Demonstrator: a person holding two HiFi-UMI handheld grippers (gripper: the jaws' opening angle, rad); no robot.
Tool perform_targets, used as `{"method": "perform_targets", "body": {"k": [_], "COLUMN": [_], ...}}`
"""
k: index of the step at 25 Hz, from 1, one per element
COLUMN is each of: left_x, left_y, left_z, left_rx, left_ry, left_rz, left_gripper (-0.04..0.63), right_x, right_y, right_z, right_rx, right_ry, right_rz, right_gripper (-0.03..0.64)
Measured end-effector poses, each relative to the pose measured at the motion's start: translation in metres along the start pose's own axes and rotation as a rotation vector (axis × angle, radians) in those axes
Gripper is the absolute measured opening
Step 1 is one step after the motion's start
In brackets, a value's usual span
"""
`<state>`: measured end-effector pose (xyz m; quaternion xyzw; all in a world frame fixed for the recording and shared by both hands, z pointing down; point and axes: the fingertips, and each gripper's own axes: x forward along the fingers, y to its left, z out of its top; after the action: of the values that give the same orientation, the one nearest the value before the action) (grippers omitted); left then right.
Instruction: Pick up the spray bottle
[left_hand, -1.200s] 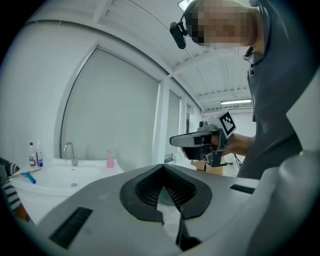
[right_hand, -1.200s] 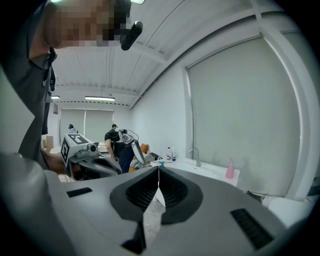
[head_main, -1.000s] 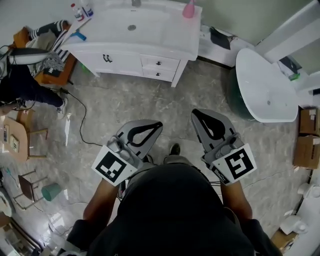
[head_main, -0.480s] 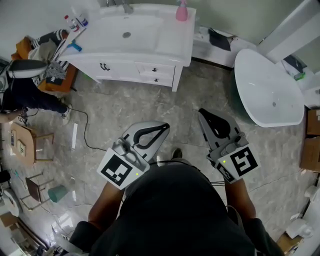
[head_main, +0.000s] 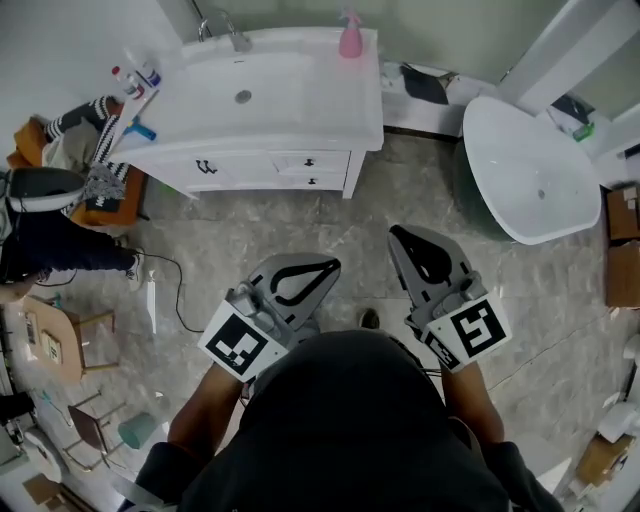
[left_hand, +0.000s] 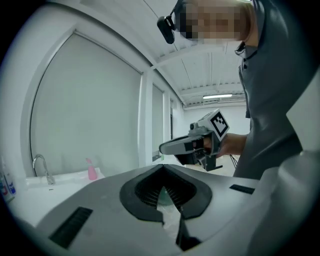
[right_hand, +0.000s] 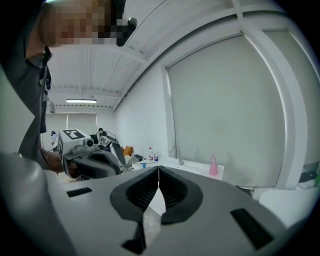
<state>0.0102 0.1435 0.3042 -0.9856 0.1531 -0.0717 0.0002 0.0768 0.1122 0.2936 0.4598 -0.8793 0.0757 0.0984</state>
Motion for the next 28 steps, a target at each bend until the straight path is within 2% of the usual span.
{"method": "perform_targets", "body": {"k": [3, 7, 16, 19, 25, 28], "left_x": [-0.018, -0.032, -0.061, -0.062, -0.052, -0.040], "left_y": [0.030, 0.047, 0.085, 0.097, 0.130, 0.136], "left_z": [-0.003, -0.007, -0.011, -0.020, -0.027, -0.021], "left_rx": [-0.038, -0.018, -0.084, -0.074, -0.100, -0.149], "left_ry": [-0.003, -0.017, -0.040, -0.020, 0.002, -0.016], "left_rz": [0.014, -0.020, -0.021, -0.019, 0.088, 0.154], "left_gripper": [0.003, 0.003, 0.003, 0.003, 0.003, 0.003], "right_x": [0.019, 0.034, 0.074, 0.083, 0.096, 0.100], "right_y": [0.012, 0.017, 0.026, 0.024, -0.007, -0.026], "right_z": [0.004, 0.012, 0.030, 0.032, 0.028, 0.041], "right_rx": [-0.009, -0.013, -0.031, -0.034, -0.039, -0.068], "right_ry": [0.017, 0.013, 0.026, 0.022, 0.043, 0.019], "right_rz": [-0.016, -0.069, -0.096, -0.095, -0.046, -0.008], "right_gripper": [0.009, 0.009, 0.009, 0.009, 0.009, 0.009]}}
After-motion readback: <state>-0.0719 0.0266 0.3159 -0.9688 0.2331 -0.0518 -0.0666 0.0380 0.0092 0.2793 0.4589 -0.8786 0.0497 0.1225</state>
